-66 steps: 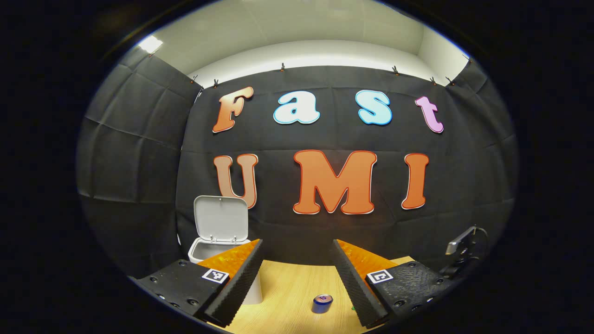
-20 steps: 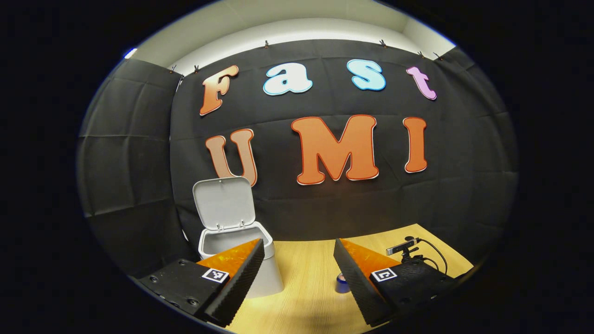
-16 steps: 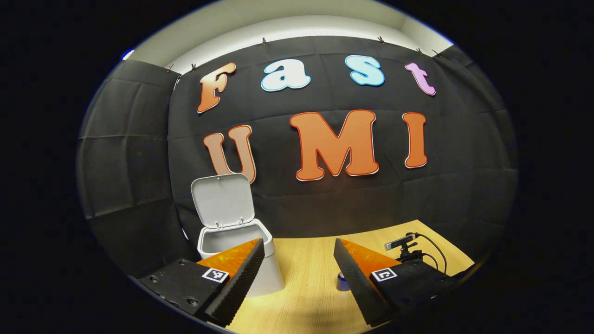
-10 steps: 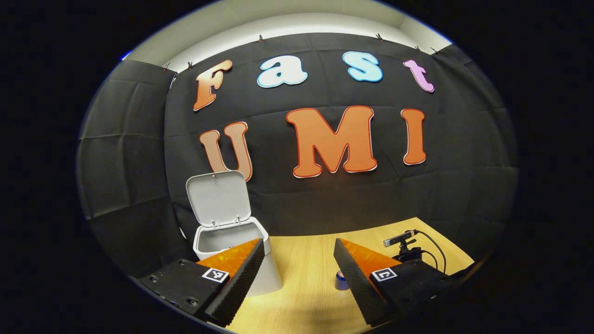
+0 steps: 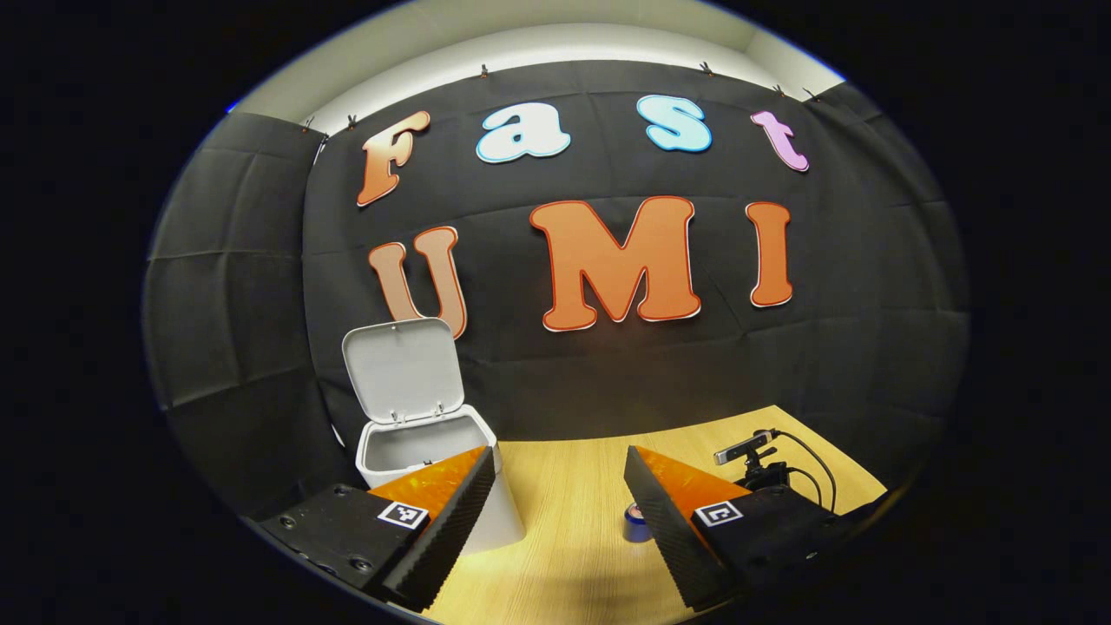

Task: Press the lid of the desktop garbage bin to open it, pick up the crumpled paper on the desktop and throw it into the bin, then pick up the pop can on the desktop and drop it into the bin, and finally close the garbage bin lid.

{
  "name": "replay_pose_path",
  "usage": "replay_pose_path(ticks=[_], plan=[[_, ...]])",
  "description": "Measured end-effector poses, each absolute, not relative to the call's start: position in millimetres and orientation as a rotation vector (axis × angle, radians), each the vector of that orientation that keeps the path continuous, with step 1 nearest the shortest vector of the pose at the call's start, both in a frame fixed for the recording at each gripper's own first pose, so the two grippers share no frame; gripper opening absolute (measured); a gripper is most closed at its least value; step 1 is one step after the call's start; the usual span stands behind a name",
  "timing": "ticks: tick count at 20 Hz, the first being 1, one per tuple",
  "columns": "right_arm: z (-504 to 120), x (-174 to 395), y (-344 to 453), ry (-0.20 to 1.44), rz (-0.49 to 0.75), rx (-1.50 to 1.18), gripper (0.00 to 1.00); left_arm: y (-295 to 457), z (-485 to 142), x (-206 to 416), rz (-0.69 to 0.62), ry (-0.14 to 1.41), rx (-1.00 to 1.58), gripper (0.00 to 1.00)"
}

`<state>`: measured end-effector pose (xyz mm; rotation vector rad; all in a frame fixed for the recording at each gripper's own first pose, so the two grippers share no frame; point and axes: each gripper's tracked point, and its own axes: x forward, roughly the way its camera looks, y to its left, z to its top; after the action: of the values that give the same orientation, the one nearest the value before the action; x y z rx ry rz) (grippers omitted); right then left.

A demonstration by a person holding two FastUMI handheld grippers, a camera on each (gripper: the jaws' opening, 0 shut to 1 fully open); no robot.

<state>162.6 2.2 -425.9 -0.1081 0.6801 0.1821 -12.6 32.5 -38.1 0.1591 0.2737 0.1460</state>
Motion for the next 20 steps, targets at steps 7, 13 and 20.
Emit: replay_pose_path(ticks=[7,13,20], plan=[[-362.2,153.9,3.3,0.584,0.202,-0.073,0.12,34.8,-32.7,-18.6,0.137,0.245,0.124,0.95],[-273.4,140.8,29.9,0.442,0.267,-0.089,0.13,52.8,-30.1,-21.9,0.151,0.212,0.063,0.95],[-172.9,136.7,98.1,0.297,0.392,-0.090,0.12,96.8,-27.1,-35.7,0.214,0.173,0.041,0.99]])
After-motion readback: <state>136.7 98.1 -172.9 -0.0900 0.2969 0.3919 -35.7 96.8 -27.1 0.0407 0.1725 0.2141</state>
